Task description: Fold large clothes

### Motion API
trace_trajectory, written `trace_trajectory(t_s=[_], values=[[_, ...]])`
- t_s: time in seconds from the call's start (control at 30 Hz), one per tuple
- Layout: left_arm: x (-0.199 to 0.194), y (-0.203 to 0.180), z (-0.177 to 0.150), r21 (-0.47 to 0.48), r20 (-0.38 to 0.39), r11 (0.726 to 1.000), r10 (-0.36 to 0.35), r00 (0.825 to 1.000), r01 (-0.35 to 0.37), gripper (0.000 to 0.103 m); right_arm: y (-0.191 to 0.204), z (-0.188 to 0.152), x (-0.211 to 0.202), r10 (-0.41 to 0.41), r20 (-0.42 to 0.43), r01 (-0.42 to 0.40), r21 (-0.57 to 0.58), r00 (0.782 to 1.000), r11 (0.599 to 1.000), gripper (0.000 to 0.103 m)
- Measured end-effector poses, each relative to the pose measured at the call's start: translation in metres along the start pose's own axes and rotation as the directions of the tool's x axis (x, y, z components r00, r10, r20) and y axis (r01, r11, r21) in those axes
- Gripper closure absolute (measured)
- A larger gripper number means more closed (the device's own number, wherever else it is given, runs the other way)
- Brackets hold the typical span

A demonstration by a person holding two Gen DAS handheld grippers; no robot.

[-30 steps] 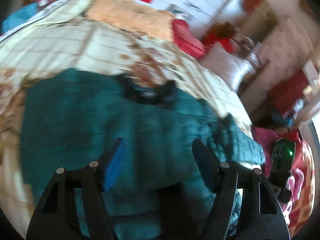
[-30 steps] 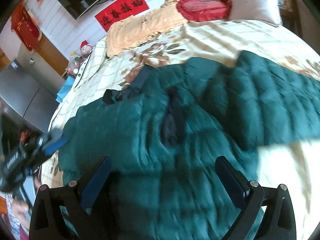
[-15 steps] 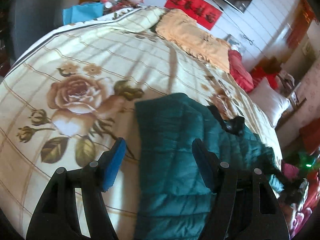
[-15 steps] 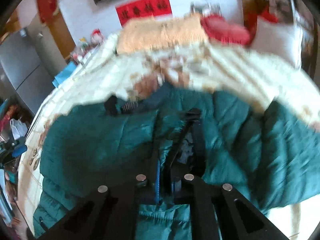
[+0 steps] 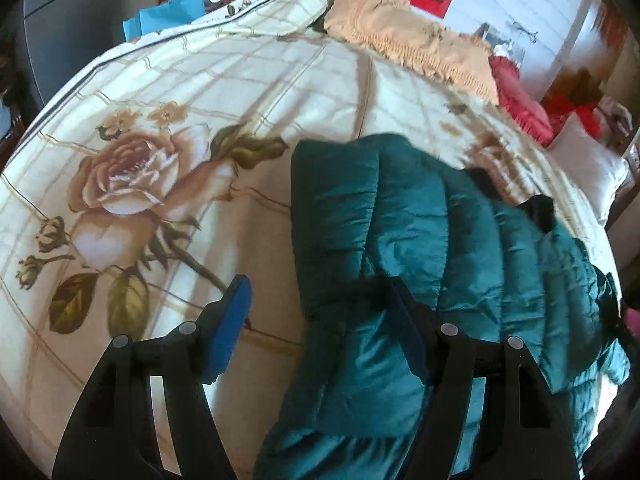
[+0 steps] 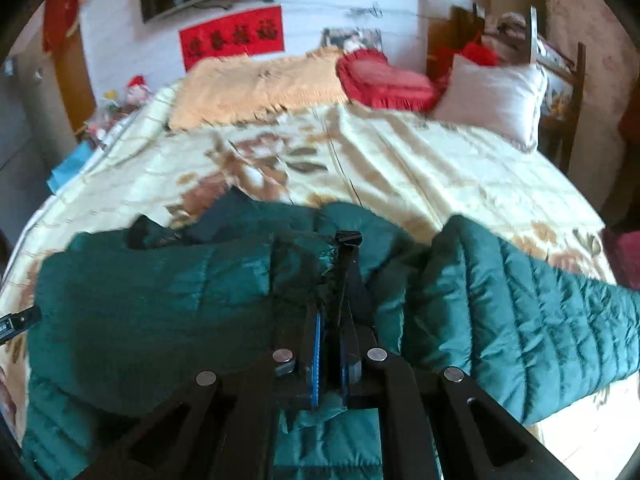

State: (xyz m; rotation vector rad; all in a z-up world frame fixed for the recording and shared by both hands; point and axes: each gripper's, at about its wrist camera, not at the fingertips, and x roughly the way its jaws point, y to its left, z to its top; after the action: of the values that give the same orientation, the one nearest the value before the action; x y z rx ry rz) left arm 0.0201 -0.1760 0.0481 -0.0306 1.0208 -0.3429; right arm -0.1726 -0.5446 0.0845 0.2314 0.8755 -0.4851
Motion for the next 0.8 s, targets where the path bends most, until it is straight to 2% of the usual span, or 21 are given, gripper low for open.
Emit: trace_trajectory(t_s=[0.07,0.17,0.2,0.27,0.3,0.33,0.47,0.6,0.67,0.73,0.8], values=[[0.007,0.001,-0.001,0.000,-0.006,1.000,0.012,1.000,-0.012,0.032,-0.001,-0.006,0.013,0.006,-0.044,-0.006,0.001,0.999,1.000,0.097],[0.012,0.005,0.000,-0.006,-0.012,1.000,0.022,1.000,-0.022,0.032,-0.003,-0.012,0.027,0.076,-0.102,-0.074,0.020,0.992,0.997,0.097],[0.012,0.009,0.002,-0.021,-0.025,1.000,0.010,1.000,-0.011,0.032,-0.005,-0.012,0.026,0.100,-0.107,-0.097,0.031,0.989,0.995,0.094],[0.006,0.014,0.004,-0.042,-0.028,0.999,0.000,1.000,-0.001,0.032,-0.009,-0.010,0.018,0.116,-0.104,-0.112,0.046,0.988,0.993,0.072],[-0.001,0.014,0.005,-0.039,-0.014,0.999,0.006,1.000,-0.007,0.032,-0.011,-0.009,0.010,0.117,-0.089,-0.112,0.053,0.989,0.992,0.048],[-0.010,0.014,0.006,-0.033,0.012,0.999,0.013,1.000,-0.013,0.032,-0.013,-0.008,-0.001,0.111,-0.060,-0.108,0.060,0.992,0.992,0.040],[-0.031,0.009,0.012,-0.035,0.092,0.999,-0.003,0.996,0.006,0.032,-0.001,-0.001,-0.034,0.138,0.021,-0.138,0.006,0.990,0.990,0.040],[-0.018,0.005,0.033,-0.054,0.103,0.998,-0.016,0.995,0.022,0.032,0.034,0.006,-0.039,0.220,0.007,-0.219,-0.060,0.975,0.974,0.041],[-0.006,0.006,0.042,-0.060,0.085,0.998,0.011,0.996,-0.006,0.032,0.058,0.007,-0.032,0.225,-0.005,-0.224,-0.119,0.974,0.967,0.041],[0.017,0.006,0.050,-0.059,0.028,0.998,0.036,0.999,-0.034,0.032,0.079,0.005,-0.021,0.204,-0.010,-0.202,-0.191,0.979,0.961,0.045],[0.031,0.006,0.052,-0.046,0.003,0.997,0.064,0.998,-0.064,0.032,0.091,0.002,-0.005,0.183,-0.036,-0.186,-0.223,0.983,0.957,0.054]])
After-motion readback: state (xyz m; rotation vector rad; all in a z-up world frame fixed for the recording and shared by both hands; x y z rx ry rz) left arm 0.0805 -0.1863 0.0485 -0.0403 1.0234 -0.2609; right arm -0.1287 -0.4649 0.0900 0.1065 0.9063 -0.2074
